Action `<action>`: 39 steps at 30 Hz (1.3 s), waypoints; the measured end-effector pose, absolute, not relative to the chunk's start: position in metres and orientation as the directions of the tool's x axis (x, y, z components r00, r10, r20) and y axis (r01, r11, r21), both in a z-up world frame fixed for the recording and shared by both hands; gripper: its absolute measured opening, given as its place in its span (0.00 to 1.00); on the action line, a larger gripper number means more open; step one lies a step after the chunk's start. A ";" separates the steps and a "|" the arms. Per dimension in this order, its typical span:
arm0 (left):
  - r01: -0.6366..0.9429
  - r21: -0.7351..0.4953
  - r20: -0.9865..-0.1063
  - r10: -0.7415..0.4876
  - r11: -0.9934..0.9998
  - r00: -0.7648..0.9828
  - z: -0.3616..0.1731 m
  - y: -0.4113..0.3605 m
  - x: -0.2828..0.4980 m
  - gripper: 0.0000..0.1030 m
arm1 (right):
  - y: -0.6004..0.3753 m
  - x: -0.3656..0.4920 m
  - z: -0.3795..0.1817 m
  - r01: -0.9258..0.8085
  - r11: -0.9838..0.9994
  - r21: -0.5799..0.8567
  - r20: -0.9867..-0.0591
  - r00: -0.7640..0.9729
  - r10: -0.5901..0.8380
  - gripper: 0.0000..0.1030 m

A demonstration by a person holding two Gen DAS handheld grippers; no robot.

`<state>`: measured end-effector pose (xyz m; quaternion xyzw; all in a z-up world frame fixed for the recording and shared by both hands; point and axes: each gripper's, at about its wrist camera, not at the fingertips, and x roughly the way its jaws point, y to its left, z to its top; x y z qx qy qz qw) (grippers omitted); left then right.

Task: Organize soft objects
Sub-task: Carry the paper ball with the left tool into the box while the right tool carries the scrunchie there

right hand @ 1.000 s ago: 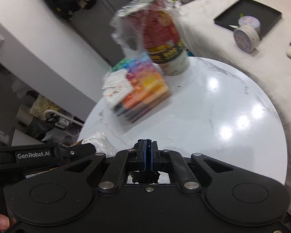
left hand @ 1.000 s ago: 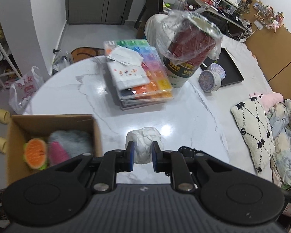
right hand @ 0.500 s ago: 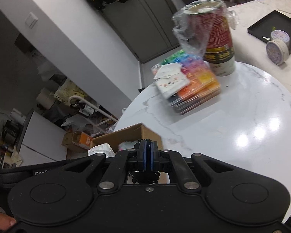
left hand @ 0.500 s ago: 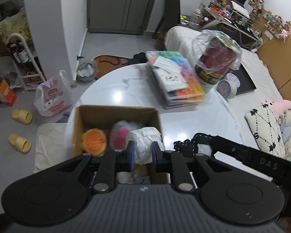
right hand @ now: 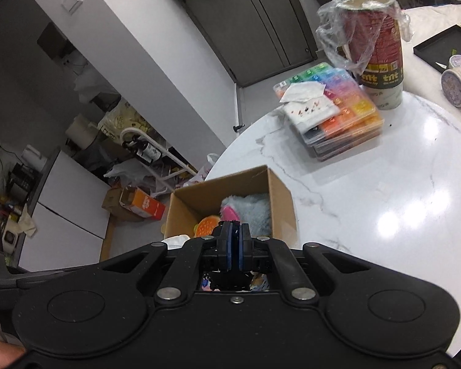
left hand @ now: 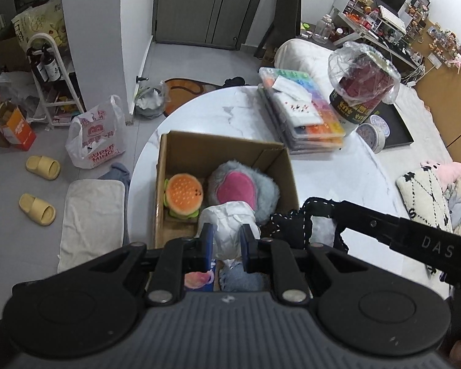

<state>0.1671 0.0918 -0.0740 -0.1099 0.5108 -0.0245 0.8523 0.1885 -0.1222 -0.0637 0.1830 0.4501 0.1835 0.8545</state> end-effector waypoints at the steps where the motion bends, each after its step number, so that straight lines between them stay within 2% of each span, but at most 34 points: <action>1: -0.072 -0.210 -0.867 -0.151 0.975 0.476 -0.077 0.093 0.166 0.16 | -0.120 0.187 -0.065 -0.151 0.867 0.475 -0.705 0.525 0.477 0.04; 13: -0.087 -0.185 -0.898 -0.132 0.979 0.420 -0.120 0.097 0.178 0.17 | -0.104 0.181 -0.071 -0.163 0.890 0.425 -0.737 0.509 0.445 0.04; 18: -0.082 -0.189 -0.896 -0.138 0.978 0.422 -0.118 0.099 0.175 0.23 | -0.101 0.183 -0.079 -0.160 0.899 0.408 -0.752 0.498 0.431 0.04; 21: -0.082 -0.180 -0.888 -0.126 0.980 0.442 -0.108 0.101 0.171 0.34 | -0.100 0.184 -0.084 -0.162 0.901 0.402 -0.759 0.492 0.427 0.04; 26: -0.101 -0.173 -0.869 -0.104 0.980 0.483 -0.090 0.108 0.165 0.57 | -0.097 0.186 -0.088 -0.171 0.900 0.401 -0.762 0.484 0.431 0.04; 31: -0.123 -0.175 -0.863 -0.093 0.977 0.497 -0.082 0.115 0.159 0.67 | -0.088 0.186 -0.090 -0.195 0.902 0.385 -0.768 0.474 0.430 0.05; 34: -0.129 -0.174 -0.864 -0.088 0.976 0.496 -0.079 0.118 0.154 0.71 | -0.081 0.187 -0.094 -0.206 0.907 0.367 -0.784 0.457 0.421 0.11; 36: -0.131 -0.165 -0.865 -0.079 0.978 0.495 -0.076 0.118 0.151 0.74 | -0.079 0.186 -0.094 -0.210 0.909 0.361 -0.784 0.460 0.418 0.25; 39: -0.134 -0.166 -0.861 -0.077 0.977 0.503 -0.072 0.119 0.146 0.78 | -0.082 0.183 -0.090 -0.211 0.910 0.357 -0.779 0.470 0.415 0.36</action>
